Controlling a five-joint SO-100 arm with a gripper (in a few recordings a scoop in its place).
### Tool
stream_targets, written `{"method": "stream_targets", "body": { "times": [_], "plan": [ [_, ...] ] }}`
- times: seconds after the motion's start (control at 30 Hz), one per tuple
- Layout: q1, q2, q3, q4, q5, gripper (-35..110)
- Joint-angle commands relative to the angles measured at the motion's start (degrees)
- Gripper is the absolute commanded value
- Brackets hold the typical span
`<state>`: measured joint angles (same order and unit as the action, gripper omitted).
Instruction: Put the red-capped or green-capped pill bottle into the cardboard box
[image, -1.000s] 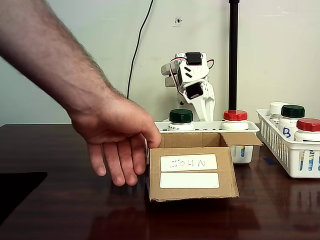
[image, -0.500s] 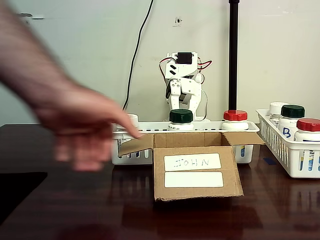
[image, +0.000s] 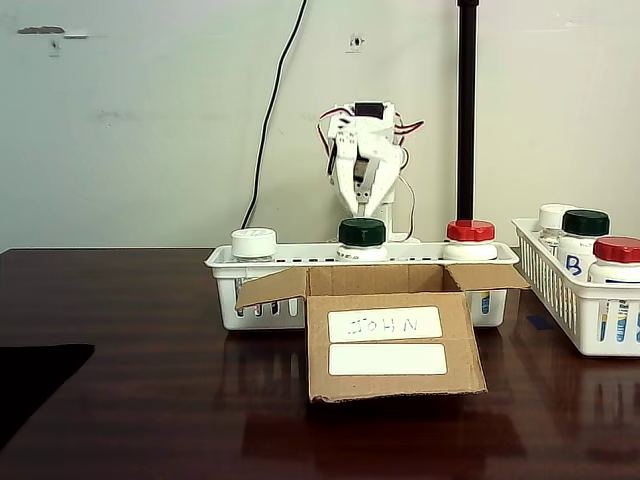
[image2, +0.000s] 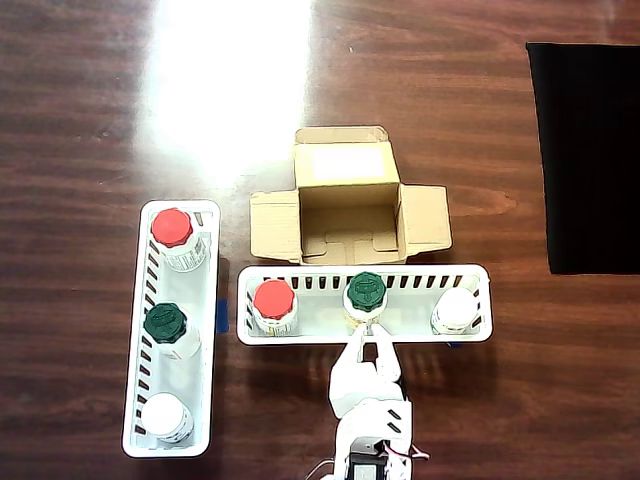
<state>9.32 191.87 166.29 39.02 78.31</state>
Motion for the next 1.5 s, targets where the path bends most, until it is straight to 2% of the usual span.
{"method": "stream_targets", "body": {
  "times": [0.0, 0.2, 0.37, 0.53, 0.67, 0.83, 0.97, 1.17, 1.47],
  "plan": [
    [-6.7, 5.1, -9.1, 1.0, 3.6, 2],
    [-23.6, 4.9, -15.4, 0.4, 1.9, 2],
    [-31.2, 3.4, -15.2, -4.0, 3.9, 6],
    [-35.3, -7.2, -17.0, -12.9, 5.2, 33],
    [-38.4, -20.7, -19.3, -25.0, 5.6, 54],
    [-41.1, -39.6, -26.3, -38.0, 5.9, 68],
    [-40.9, -52.7, -30.5, -47.2, 7.1, 70],
    [-39.6, -65.7, -27.9, -63.4, 7.7, 72],
    [-42.7, -63.2, -19.2, -66.4, 7.3, 72]
  ]
}}
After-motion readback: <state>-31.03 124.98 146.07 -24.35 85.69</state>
